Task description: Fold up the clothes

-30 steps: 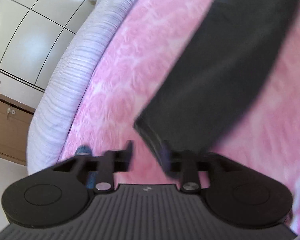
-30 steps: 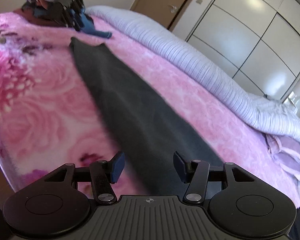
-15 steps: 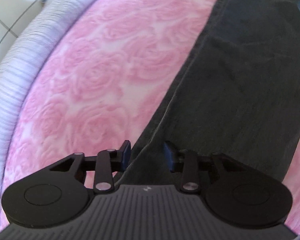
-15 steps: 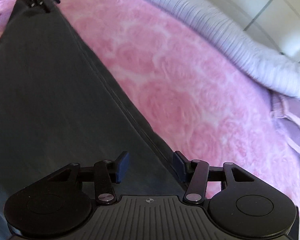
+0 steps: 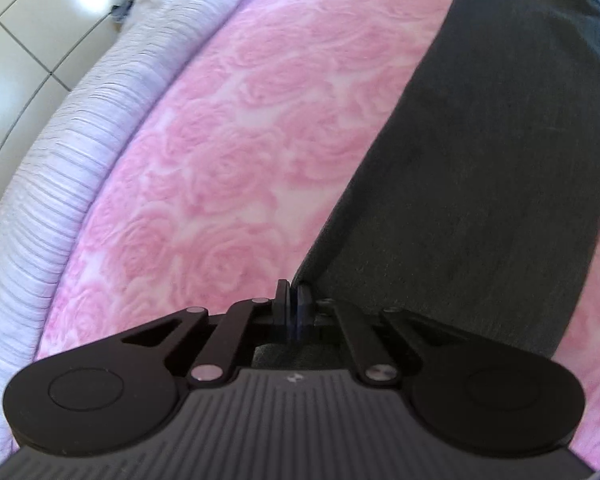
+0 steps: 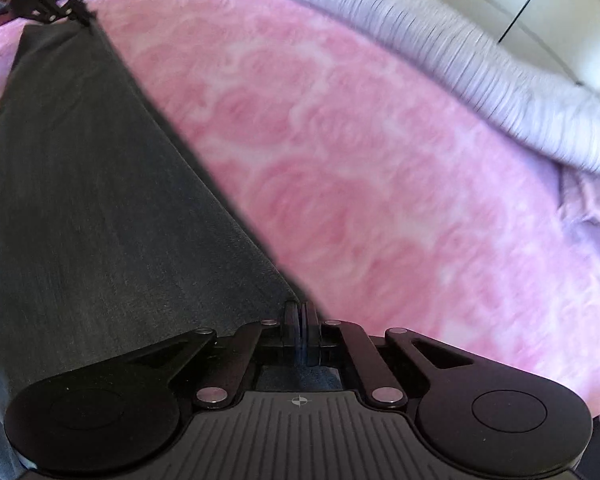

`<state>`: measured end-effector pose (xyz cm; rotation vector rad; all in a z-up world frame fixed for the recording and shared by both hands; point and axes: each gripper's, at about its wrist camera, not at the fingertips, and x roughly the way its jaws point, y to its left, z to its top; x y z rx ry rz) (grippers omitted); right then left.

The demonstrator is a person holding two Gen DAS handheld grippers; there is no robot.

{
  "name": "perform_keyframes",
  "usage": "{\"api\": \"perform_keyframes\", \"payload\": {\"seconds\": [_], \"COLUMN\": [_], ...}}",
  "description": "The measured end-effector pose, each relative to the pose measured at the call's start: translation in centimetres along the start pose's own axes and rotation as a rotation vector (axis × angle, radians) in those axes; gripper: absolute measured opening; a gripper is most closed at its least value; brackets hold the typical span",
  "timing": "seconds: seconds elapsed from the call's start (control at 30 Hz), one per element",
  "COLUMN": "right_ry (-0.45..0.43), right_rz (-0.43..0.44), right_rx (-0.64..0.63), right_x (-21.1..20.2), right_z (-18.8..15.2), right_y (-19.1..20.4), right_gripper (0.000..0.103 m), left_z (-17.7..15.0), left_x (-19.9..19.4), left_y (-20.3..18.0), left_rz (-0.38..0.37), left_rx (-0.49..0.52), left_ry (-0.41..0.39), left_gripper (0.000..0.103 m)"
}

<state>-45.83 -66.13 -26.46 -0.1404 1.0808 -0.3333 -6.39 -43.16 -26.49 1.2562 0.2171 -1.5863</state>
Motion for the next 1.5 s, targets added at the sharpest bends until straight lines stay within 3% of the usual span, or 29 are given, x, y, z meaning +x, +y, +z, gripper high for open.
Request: {"api": "perform_keyframes", "payload": {"seconds": [0.17, 0.23, 0.37, 0.5, 0.6, 0.73, 0.83, 0.93, 1.0, 1.03, 1.13, 1.2, 1.33, 1.4, 1.5], "right_ry": [0.017, -0.002, -0.110, -0.097, -0.082, -0.136, -0.169, -0.129, -0.078, -0.063, -0.075, -0.093, -0.185, -0.275, -0.383], "right_rz": [-0.022, -0.041, -0.145, -0.288, -0.369, -0.362, -0.312, -0.265, -0.251, -0.265, -0.331, -0.406, -0.606, -0.579, -0.507], "right_rx": [-0.012, -0.001, 0.182, 0.328, 0.488, 0.793, 0.924, 0.952, 0.917, 0.885, 0.852, 0.838, 0.758, 0.779, 0.817], "right_x": [4.0, 4.5, -0.3, -6.0, -9.8, -13.2, -13.1, -11.2, -9.7, -9.0, -8.8, -10.4, -15.1, -17.2, -19.0], "right_z": [-0.3, -0.7, -3.2, -9.2, -14.6, -21.4, -24.0, -24.6, -24.4, -24.0, -23.7, -23.0, -20.7, -20.5, -20.9], "right_y": [0.7, 0.9, 0.1, -0.7, -2.2, -5.8, -8.6, -10.5, -11.3, -11.4, -11.4, -10.6, -4.6, 0.2, 7.5], "right_gripper": [0.000, 0.005, 0.018, 0.039, 0.050, 0.051, 0.051, 0.051, 0.040, 0.040, 0.041, 0.041, 0.042, 0.051, 0.057], "left_z": [-0.1, 0.4, 0.9, 1.6, 3.2, 6.4, 9.2, 11.0, 11.4, 11.5, 11.8, 11.7, 11.9, 12.3, 13.0], "left_x": [4.1, 4.2, 2.5, -0.9, -2.4, -2.1, -0.5, 1.9, 3.0, 3.2, 2.5, 1.3, -3.6, -5.8, -8.5], "left_y": [-1.5, -1.8, -1.3, -0.9, -2.4, -5.7, -8.8, -12.2, -14.0, -14.4, -13.8, -13.5, -15.7, -19.0, -24.4], "left_rz": [-0.014, 0.014, 0.069, 0.126, 0.115, 0.036, -0.050, -0.106, -0.079, -0.062, -0.043, 0.000, 0.069, 0.067, 0.024], "left_rx": [0.028, 0.040, 0.045, -0.002, -0.010, -0.003, 0.020, 0.119, 0.192, 0.212, 0.180, 0.170, 0.181, 0.257, 0.384], "left_ry": [0.127, 0.143, 0.152, 0.079, 0.012, -0.064, -0.092, -0.049, -0.029, -0.035, -0.017, -0.022, -0.148, -0.243, -0.398], "left_gripper": [0.003, 0.006, 0.015, 0.015, 0.020, 0.023, 0.023, 0.020, 0.019, 0.019, 0.025, 0.026, 0.035, 0.044, 0.052]}}
